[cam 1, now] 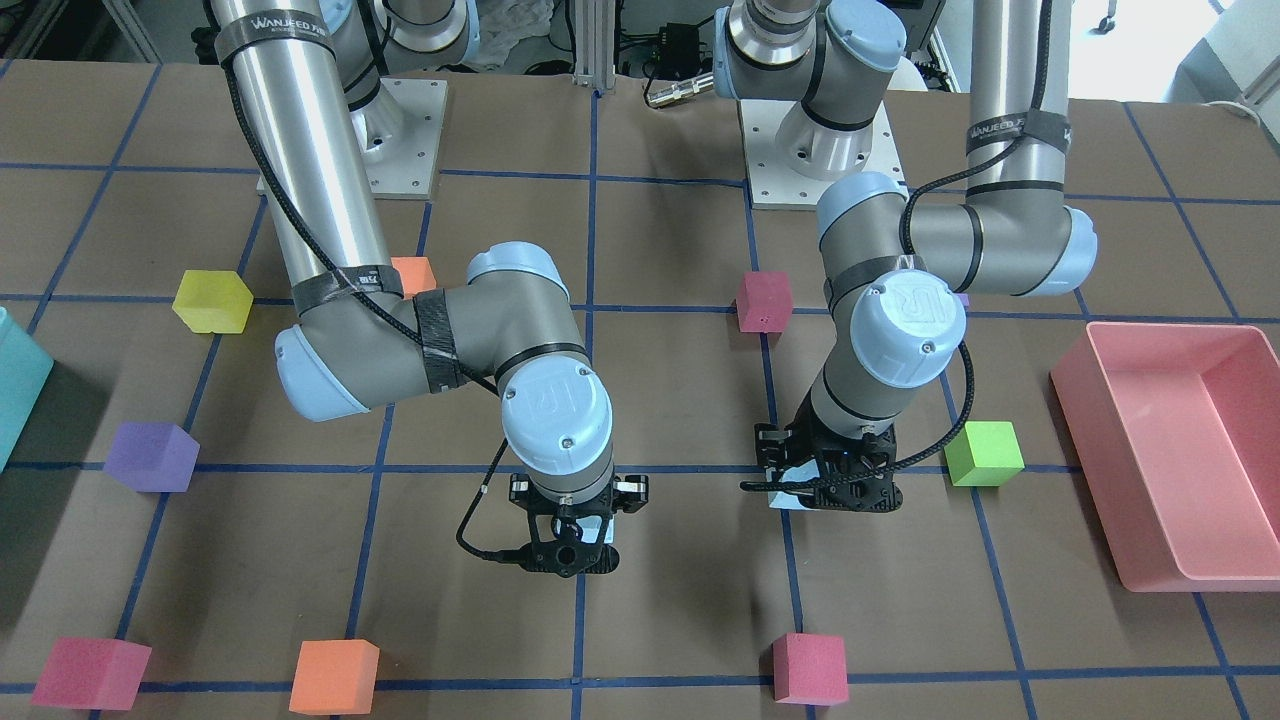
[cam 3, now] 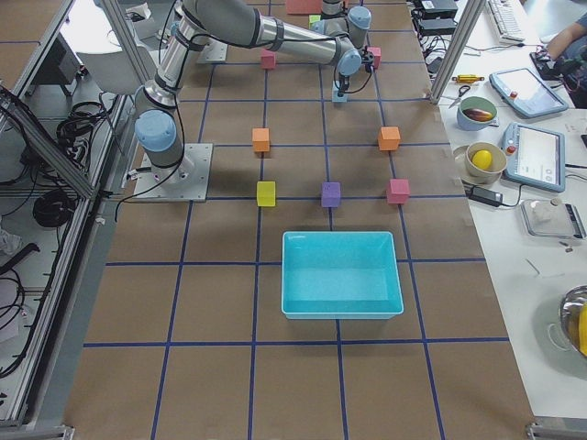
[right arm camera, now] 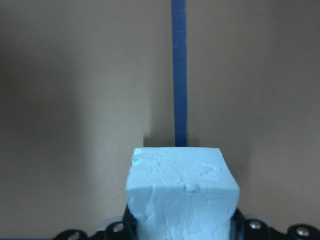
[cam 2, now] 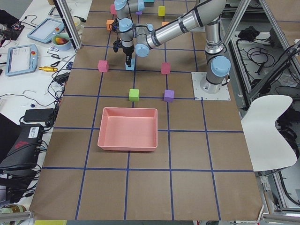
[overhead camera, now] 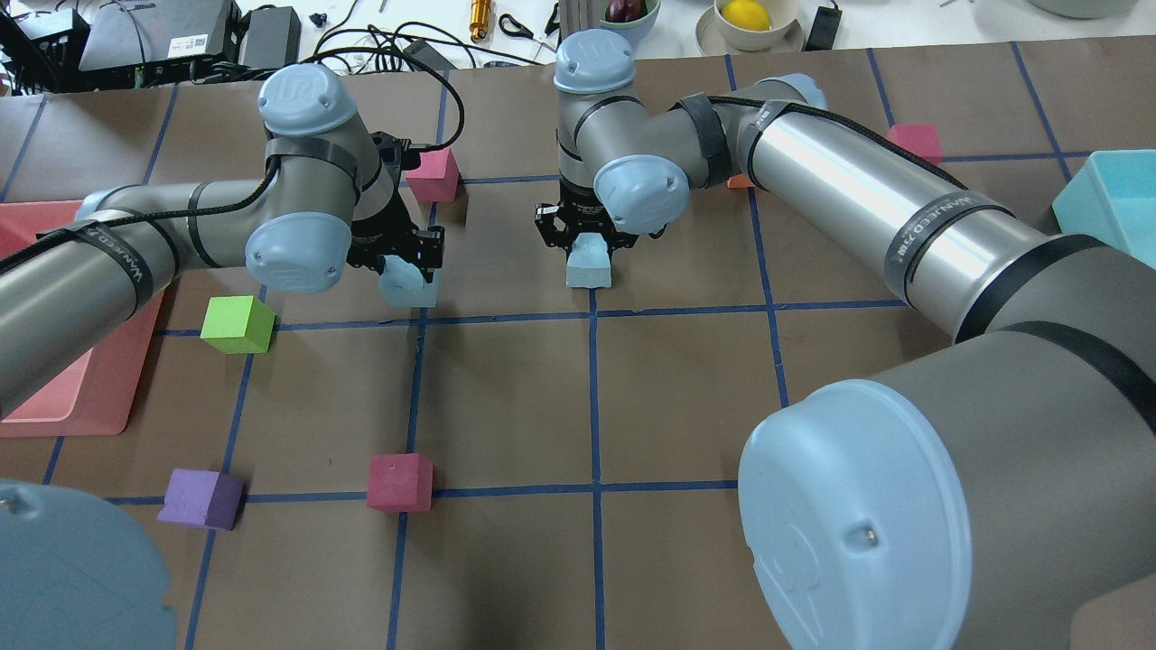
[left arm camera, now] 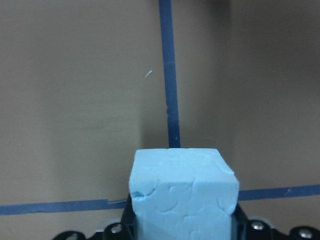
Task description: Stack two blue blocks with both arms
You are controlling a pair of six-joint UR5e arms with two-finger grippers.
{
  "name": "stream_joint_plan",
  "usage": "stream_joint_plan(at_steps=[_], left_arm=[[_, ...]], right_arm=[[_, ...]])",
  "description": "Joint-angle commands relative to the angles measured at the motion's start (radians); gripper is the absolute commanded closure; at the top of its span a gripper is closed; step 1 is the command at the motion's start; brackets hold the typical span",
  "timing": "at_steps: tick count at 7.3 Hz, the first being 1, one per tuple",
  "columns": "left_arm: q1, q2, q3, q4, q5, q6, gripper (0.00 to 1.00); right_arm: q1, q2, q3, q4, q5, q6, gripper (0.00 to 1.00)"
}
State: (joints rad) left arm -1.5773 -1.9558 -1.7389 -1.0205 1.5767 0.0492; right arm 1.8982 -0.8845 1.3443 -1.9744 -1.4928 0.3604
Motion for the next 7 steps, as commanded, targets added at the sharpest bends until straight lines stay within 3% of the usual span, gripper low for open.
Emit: stream_joint_plan(at_steps=[1, 2, 5, 7], left_arm=[[-0.001, -0.002, 0.102, -0.12, 0.0, -0.002, 1.0], [-0.006, -0.011, 0.123, -0.139, -0.003, -0.012, 1.0], [-0.012, -0.028, 0.154, -0.139, -0.014, -0.054, 1.0], [-0.026, -0.034, 0.194, -0.165, -0.055, -0.1, 1.0]], right_arm=[[0.001, 0.002, 0.001, -0.004, -0.006, 0.003, 0.04], [-0.001, -0.001, 0.002, -0.003, -0.012, 0.002, 0.0], [-0.017, -0.023, -0.008, 0.037, -0.015, -0.001, 0.0], [-0.11, -0.135, -0.013, 0.144, -0.017, -0.03, 0.0]])
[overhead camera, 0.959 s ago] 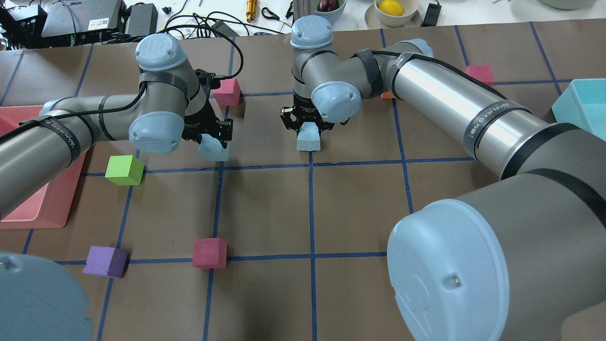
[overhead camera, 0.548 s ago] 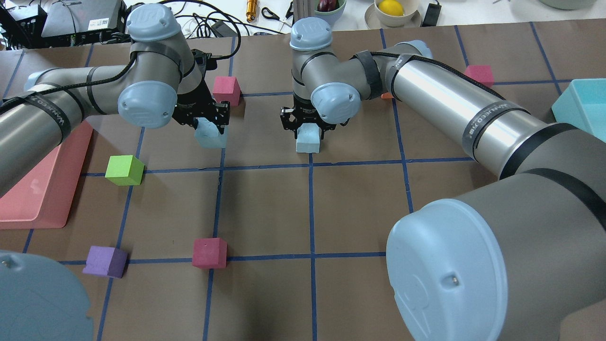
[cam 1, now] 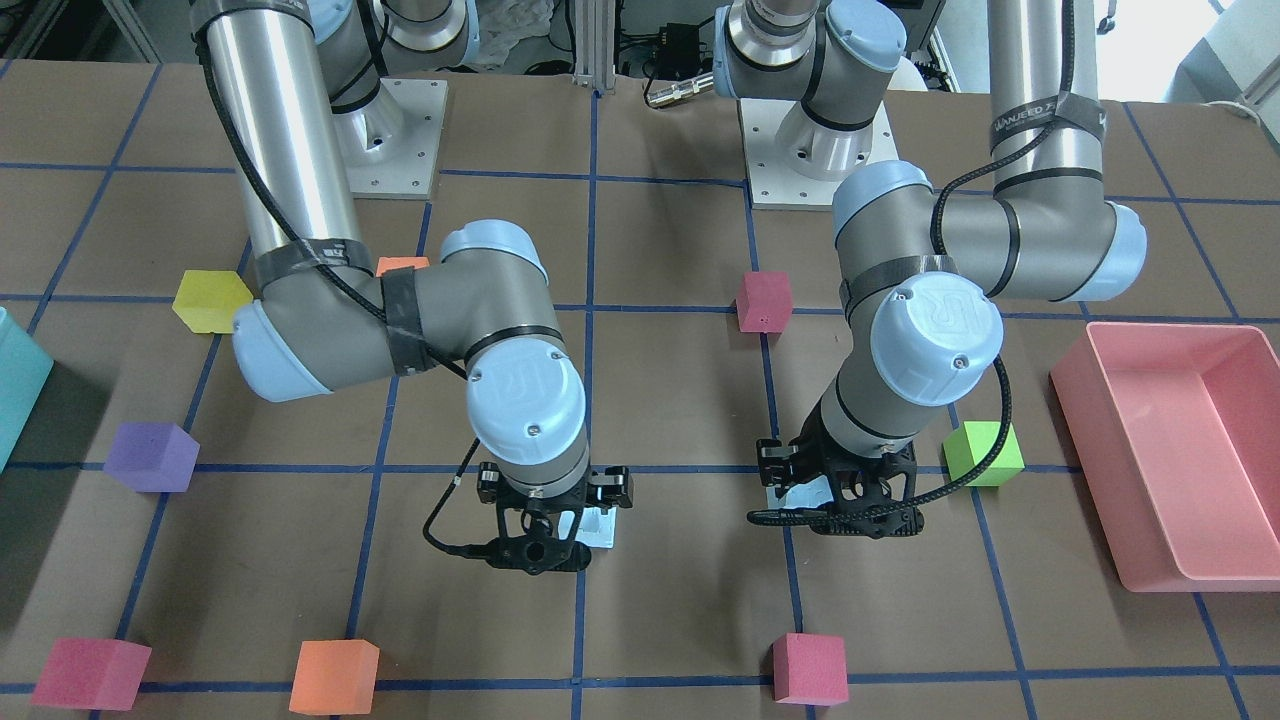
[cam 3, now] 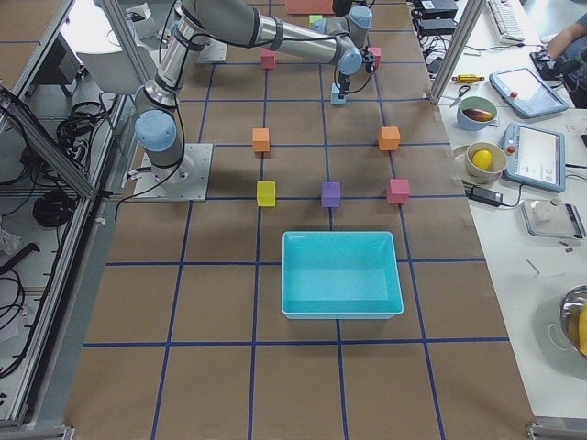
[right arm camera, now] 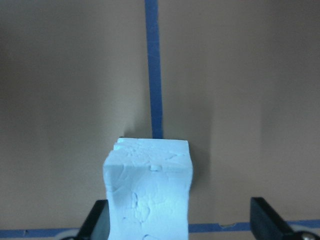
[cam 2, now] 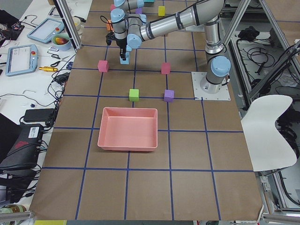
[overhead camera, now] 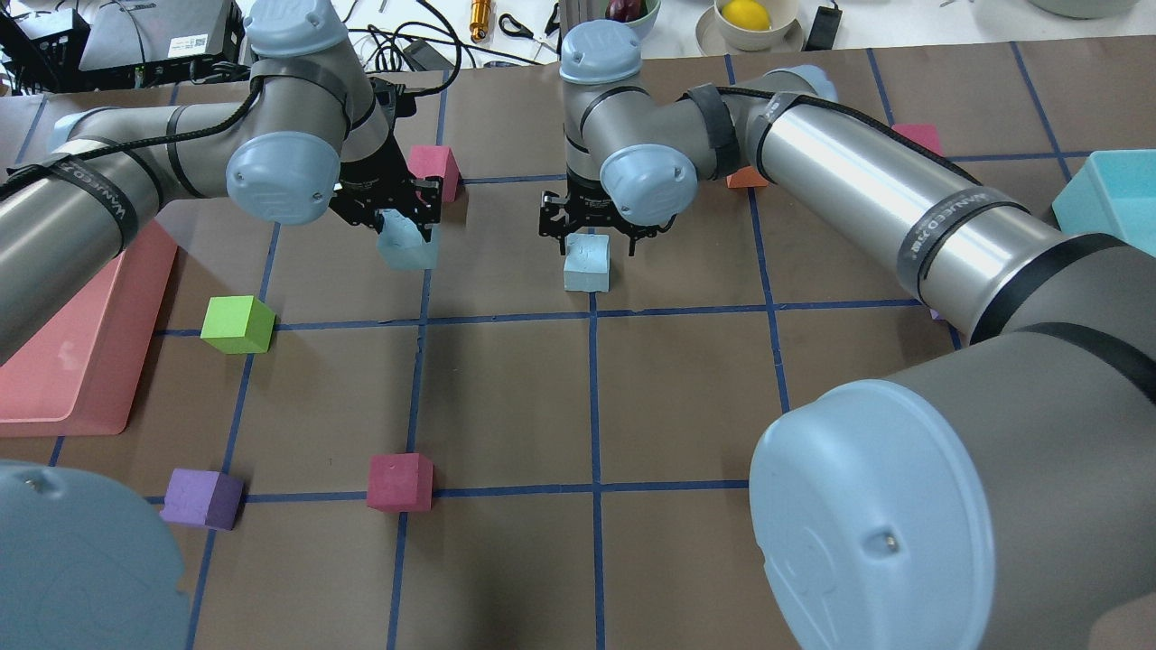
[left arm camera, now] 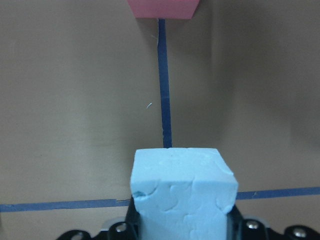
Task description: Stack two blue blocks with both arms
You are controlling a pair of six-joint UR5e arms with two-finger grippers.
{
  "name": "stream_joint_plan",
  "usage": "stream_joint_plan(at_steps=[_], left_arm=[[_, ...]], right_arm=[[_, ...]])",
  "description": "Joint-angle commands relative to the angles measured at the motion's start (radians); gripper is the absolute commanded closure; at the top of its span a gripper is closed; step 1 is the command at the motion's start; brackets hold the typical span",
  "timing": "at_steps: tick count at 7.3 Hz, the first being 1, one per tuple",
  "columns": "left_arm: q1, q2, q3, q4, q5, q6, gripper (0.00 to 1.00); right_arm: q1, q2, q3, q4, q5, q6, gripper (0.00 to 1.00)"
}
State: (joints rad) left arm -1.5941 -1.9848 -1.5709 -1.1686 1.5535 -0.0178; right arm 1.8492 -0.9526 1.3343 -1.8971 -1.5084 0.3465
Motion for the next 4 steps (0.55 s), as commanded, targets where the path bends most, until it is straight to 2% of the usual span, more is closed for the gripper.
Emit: stream_joint_plan(at_steps=[1, 4], left_arm=[[-0.024, -0.009, 0.058, -0.043, -0.065, -0.095, 1.0], [-0.172, -0.083, 0.165, -0.045, -0.063, -0.278, 1.0]], right_arm=[[-0.124, -0.137, 0.003, 0.128, -0.001, -0.096, 0.0], [-0.261, -0.343, 0.046, 0.339, -0.009, -0.269, 0.0]])
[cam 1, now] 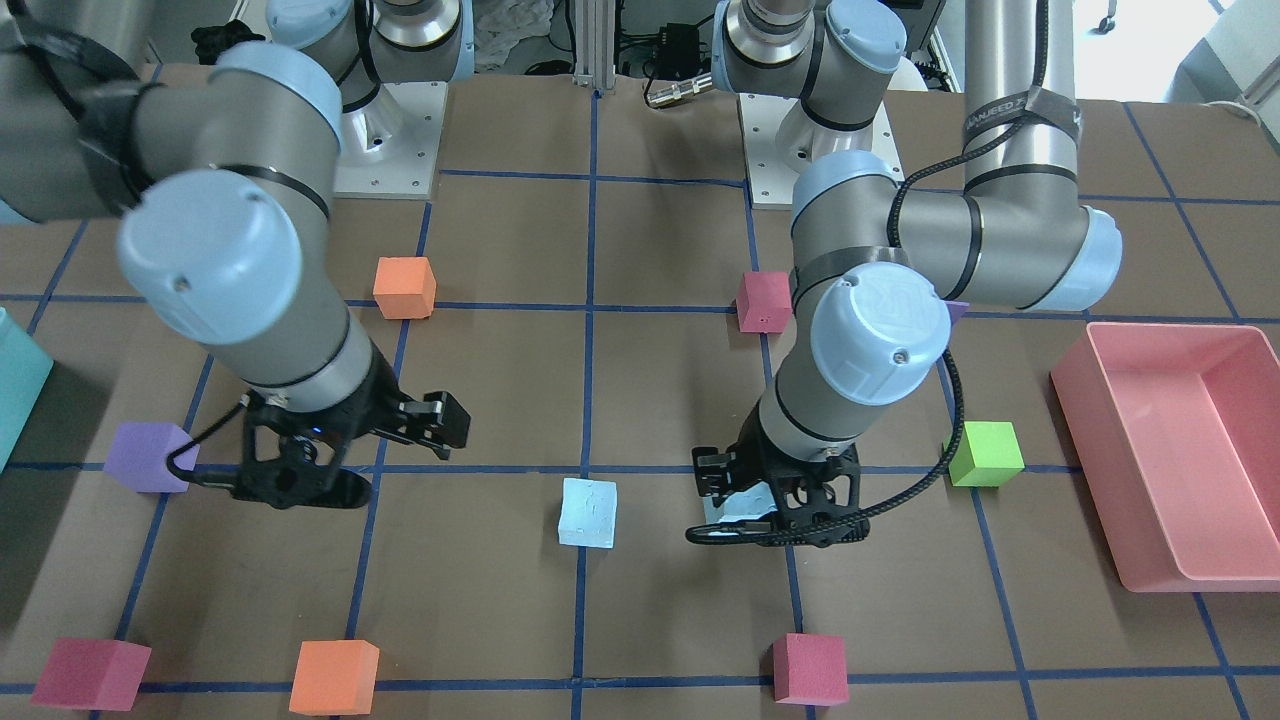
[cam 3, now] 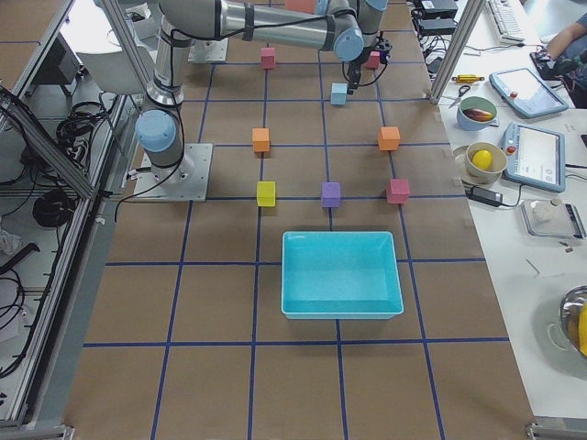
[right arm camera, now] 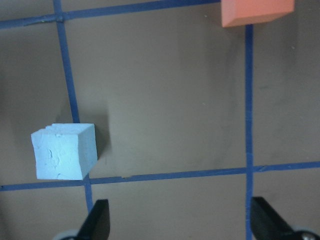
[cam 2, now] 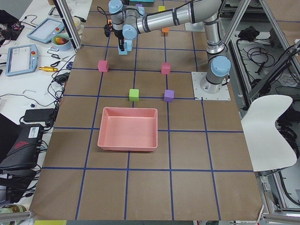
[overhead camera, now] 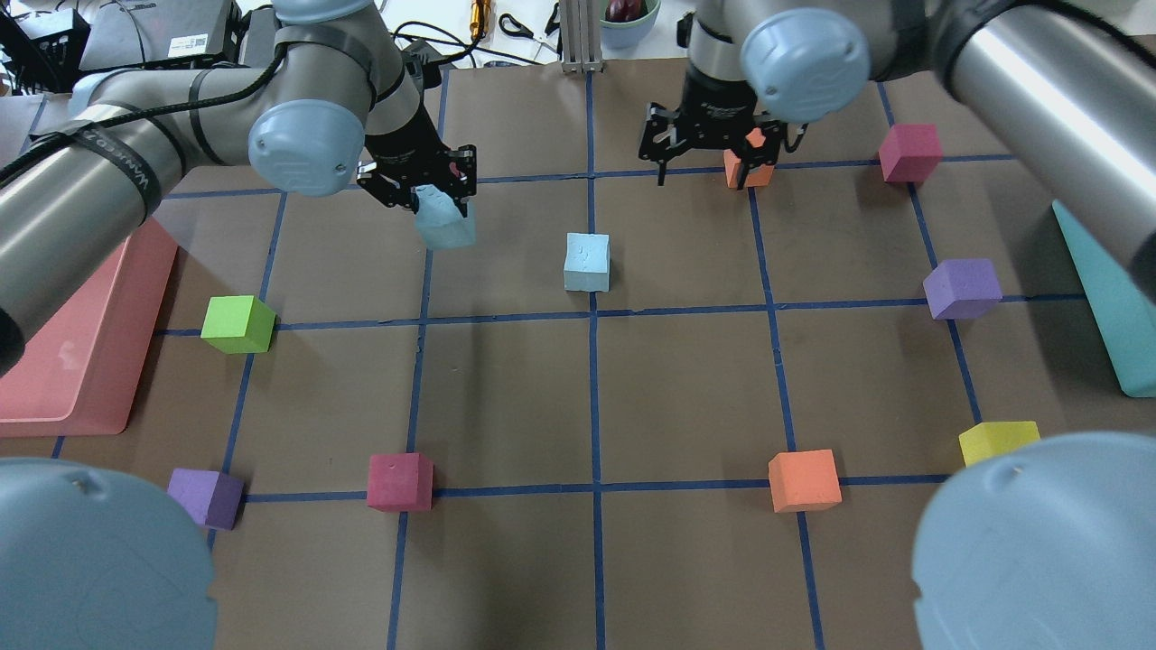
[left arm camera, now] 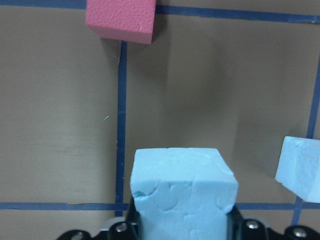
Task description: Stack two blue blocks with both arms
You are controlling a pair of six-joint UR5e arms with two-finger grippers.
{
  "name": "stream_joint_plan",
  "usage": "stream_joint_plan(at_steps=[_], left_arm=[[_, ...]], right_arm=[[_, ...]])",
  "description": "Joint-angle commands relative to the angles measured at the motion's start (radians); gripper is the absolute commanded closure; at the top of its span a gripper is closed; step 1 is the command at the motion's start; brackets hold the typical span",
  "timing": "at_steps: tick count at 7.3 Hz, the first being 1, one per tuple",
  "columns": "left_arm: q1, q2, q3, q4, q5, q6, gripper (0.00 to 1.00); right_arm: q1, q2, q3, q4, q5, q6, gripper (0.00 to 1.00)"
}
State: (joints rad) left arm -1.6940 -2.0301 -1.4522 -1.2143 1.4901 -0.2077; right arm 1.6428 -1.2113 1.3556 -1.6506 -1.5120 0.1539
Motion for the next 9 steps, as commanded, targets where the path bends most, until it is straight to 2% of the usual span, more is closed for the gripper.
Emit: stream_joint_plan(at_steps=[1, 3, 4, 7, 8, 9], left_arm=[[-0.128, -0.065, 0.07, -0.002, 0.007, -0.101, 1.0], [-0.179, -0.108, 0.076, 0.018, 0.007, -0.175, 1.0], [-0.185, -0.117, 0.082, 0.039, 0.003, -0.176, 1.0], [-0.208, -0.142, 0.076, 0.048, 0.007, -0.179, 1.0], [-0.21, -0.148, 0.075, 0.05, 0.007, -0.183, 0.47], [-0.21, -0.15, 0.075, 0.05, 0.01, -0.179, 0.03]], right_arm=[[-0.081, -0.14, 0.071, 0.127, -0.028, -0.109, 0.0], [-0.109, -0.268, 0.179, 0.133, -0.054, -0.116, 0.01], [-0.106, -0.315, 0.203, 0.13, -0.053, -0.114, 0.0], [-0.103, -0.339, 0.206, 0.133, -0.051, -0.1, 0.0], [-0.1, -0.365, 0.209, 0.137, -0.051, -0.099, 0.0], [-0.1, -0.382, 0.208, 0.191, -0.051, -0.099, 0.0]])
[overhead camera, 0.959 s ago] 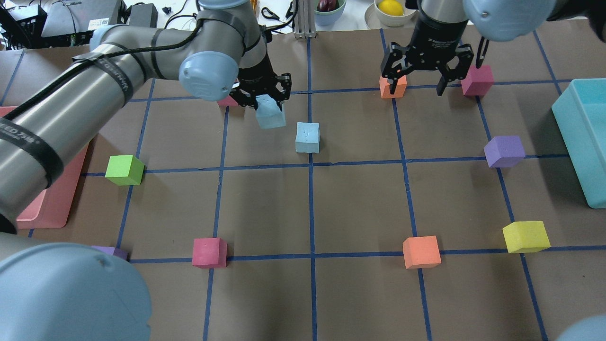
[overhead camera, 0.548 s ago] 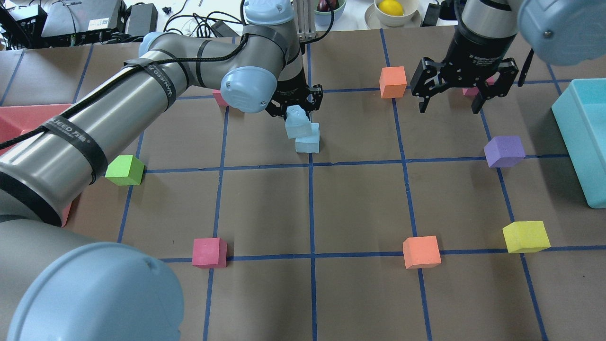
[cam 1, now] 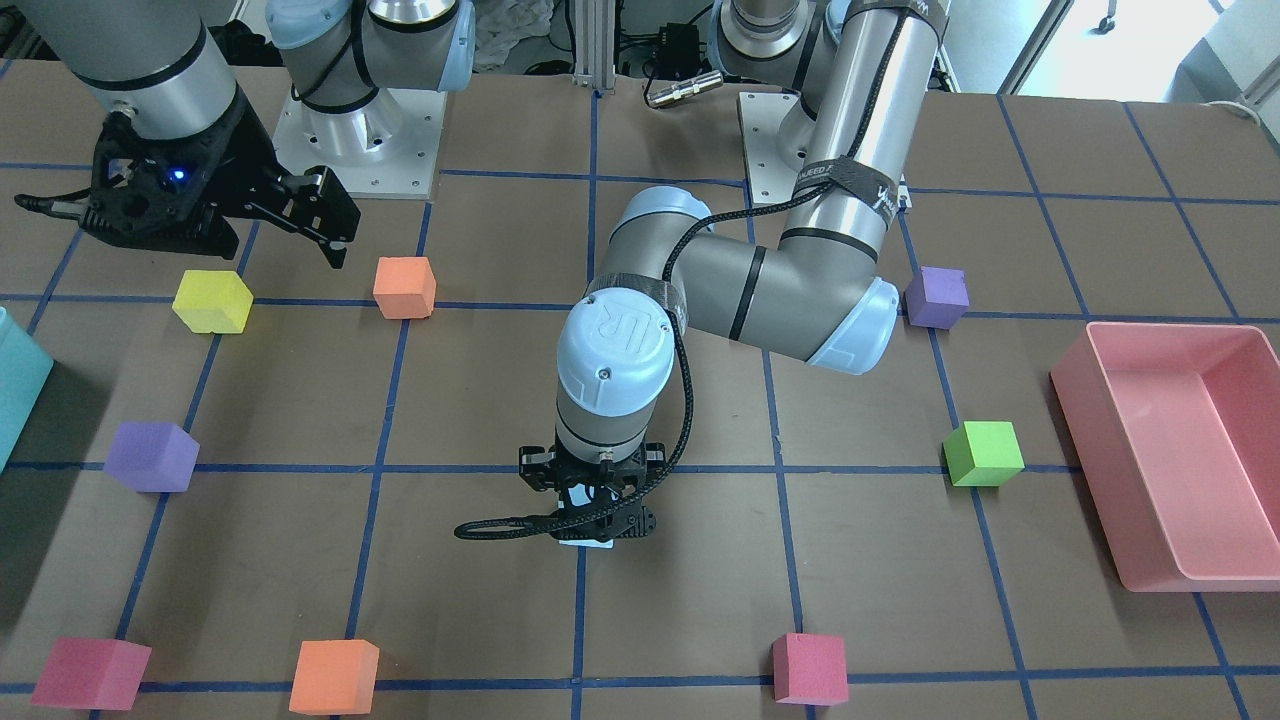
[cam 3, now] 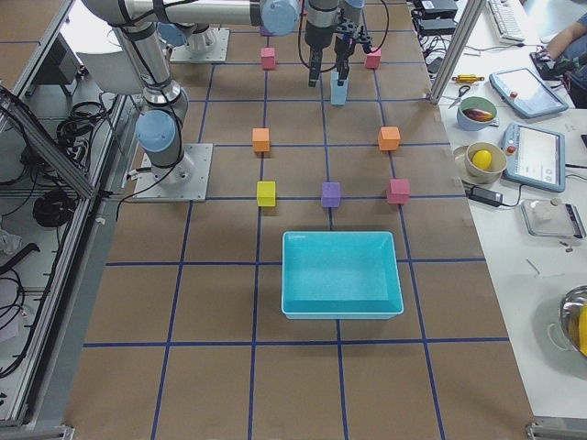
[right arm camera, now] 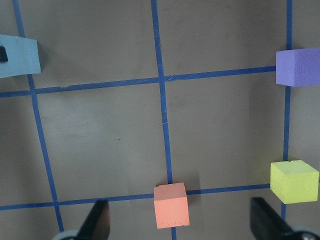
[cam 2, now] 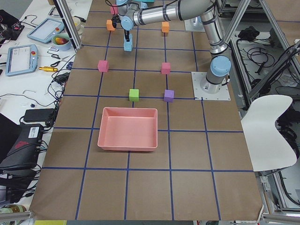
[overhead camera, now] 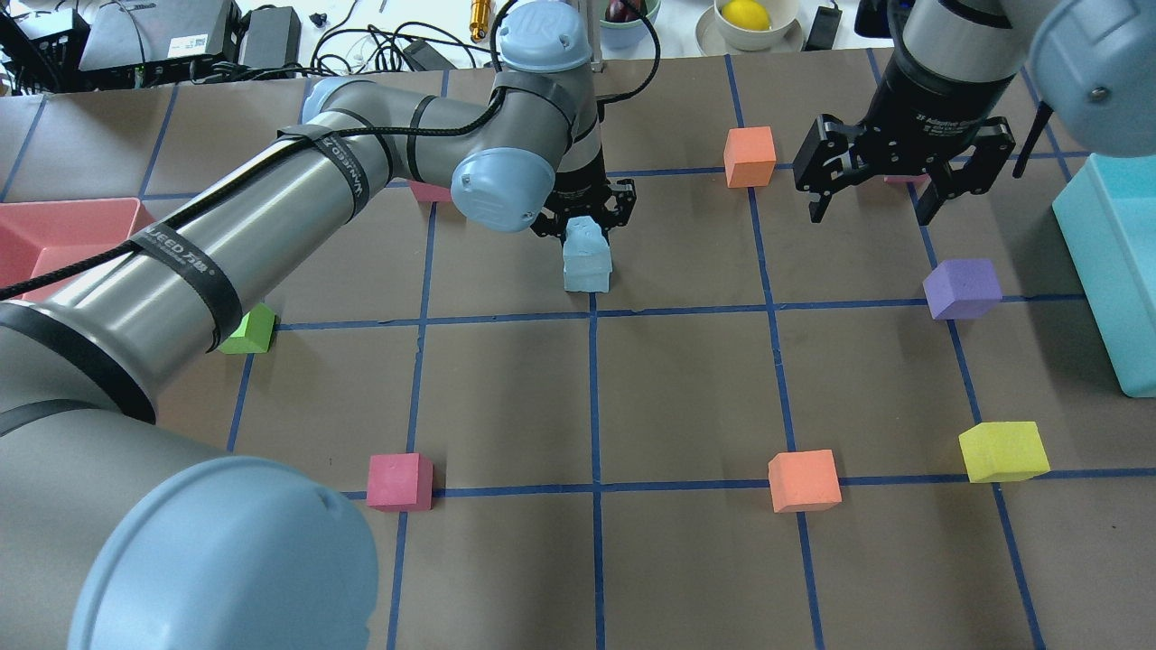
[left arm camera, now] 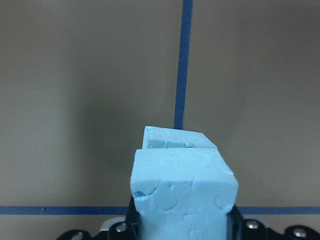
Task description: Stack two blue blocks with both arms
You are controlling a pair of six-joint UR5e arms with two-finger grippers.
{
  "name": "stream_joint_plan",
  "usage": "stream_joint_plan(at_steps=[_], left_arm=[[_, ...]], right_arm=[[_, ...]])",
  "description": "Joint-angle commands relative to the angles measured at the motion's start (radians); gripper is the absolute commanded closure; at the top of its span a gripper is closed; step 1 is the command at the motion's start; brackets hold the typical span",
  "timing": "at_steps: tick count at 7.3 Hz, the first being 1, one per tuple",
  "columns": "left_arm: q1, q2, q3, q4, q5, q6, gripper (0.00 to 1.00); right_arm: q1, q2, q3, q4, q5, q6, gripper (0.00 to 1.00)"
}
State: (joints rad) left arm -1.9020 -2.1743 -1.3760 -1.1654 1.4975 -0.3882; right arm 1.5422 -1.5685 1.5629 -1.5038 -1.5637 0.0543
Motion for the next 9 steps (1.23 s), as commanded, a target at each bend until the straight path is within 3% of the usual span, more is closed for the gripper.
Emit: stream_joint_plan(at_steps=[1, 4, 6, 9], left_arm=[[0.0, -0.002, 0.006, 0.001, 0.003, 0.011, 0.0], [0.087, 0.086, 0.031, -0.093, 0.007, 0.106, 0.0], [0.203, 0.196, 0.025, -0.224, 0.01, 0.247, 0.0], [0.264, 0.374, 0.02, -0.362, 0.03, 0.345, 0.0]], right_arm=[[0.001, -0.025, -0.001, 0.053, -0.001, 0.002, 0.0], [0.001, -0.025, -0.009, 0.05, 0.002, 0.001, 0.0], [0.001, -0.025, -0.009, 0.05, -0.002, 0.002, 0.0], [0.001, -0.025, -0.01, 0.045, -0.004, 0.004, 0.0]])
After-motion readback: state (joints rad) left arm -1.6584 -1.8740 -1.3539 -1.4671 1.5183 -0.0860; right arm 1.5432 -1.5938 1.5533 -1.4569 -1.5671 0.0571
